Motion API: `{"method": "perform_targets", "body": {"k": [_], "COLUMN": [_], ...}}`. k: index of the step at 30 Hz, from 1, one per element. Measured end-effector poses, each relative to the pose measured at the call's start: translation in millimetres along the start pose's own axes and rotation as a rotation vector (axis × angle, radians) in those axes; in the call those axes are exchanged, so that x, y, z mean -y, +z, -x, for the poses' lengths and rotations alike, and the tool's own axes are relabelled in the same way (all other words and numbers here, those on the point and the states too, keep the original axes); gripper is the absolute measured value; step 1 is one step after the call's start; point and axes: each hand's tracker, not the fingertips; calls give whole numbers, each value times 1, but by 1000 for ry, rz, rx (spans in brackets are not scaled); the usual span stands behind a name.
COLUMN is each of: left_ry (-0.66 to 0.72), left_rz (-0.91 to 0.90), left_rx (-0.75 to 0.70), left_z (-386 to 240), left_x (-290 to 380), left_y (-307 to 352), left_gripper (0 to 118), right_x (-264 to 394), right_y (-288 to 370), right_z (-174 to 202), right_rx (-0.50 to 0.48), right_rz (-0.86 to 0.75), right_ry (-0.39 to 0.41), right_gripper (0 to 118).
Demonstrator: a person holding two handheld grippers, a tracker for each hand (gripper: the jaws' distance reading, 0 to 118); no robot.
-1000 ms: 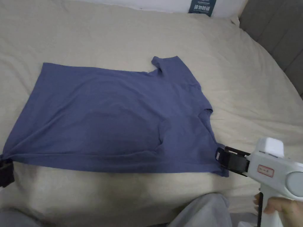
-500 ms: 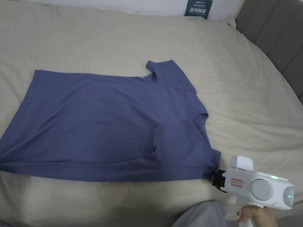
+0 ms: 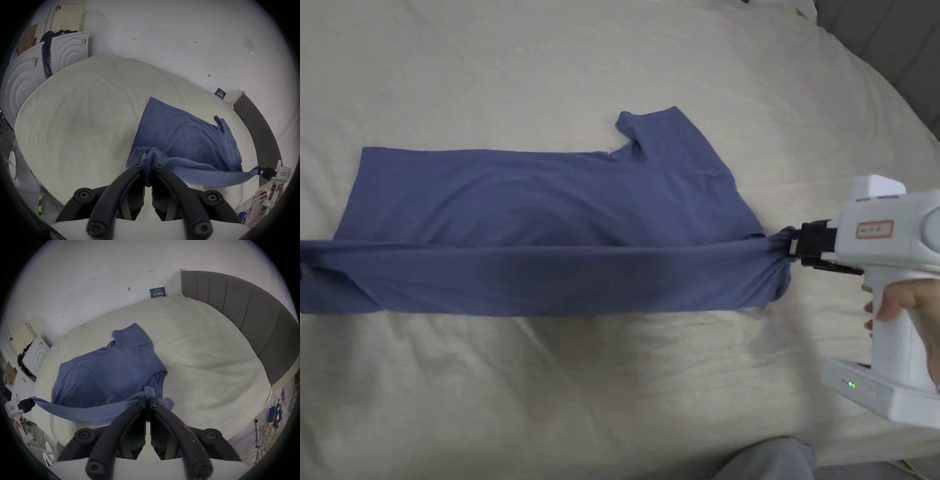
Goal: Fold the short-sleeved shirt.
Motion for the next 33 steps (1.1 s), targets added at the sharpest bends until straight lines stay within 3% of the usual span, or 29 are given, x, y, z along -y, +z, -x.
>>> {"method": "perform_targets", "body": {"k": [3,6,8,10,11,13,14,15,19,22,23,28,33], "left_ry": [-7,-25,-28,-33,-32,-30,-36,-55,-186,-292,-308,-397,-396], "left_rz": [43,81,104,107,109,93,63,14,-223,-373,-429,-609,-644], "left_rx": [-40,-77,-109,-160,-168,-168,-163,-156,-167,-189,-191,-188,-139], "left_z": [-7,-16,-19,-20,-19,-17,-17,-19,-33,-48,-53,-71,-75], "left_x": [-20,-28,-27,-25,-25,-23,-21,-20,-3,17,27,74,110], "left_y": [-50,-92,-115,-128,-131,-126,-117,-108,-47,1,17,70,98], "left_gripper": [7,8,22,54,69,101,110,115,116,117,118,118,104], "right_x": [-23,-34,-38,-41,-42,-43,-44,-44,-30,-6,5,54,95], "right_y": [-41,-77,-96,-107,-108,-103,-97,-86,-22,32,50,108,136], "right_z": [10,22,27,24,23,21,18,18,27,38,42,55,68], "right_rx": [21,72,110,127,139,147,141,133,61,27,4,-39,-67], "right_rz": [45,64,77,82,76,71,51,14,-198,-391,-460,-660,-730], "right_ry": [-74,-40,-29,-48,-55,-51,-38,-17,156,243,249,250,241], "right_gripper": [7,7,7,14,27,83,96,99,101,114,118,118,118]}}
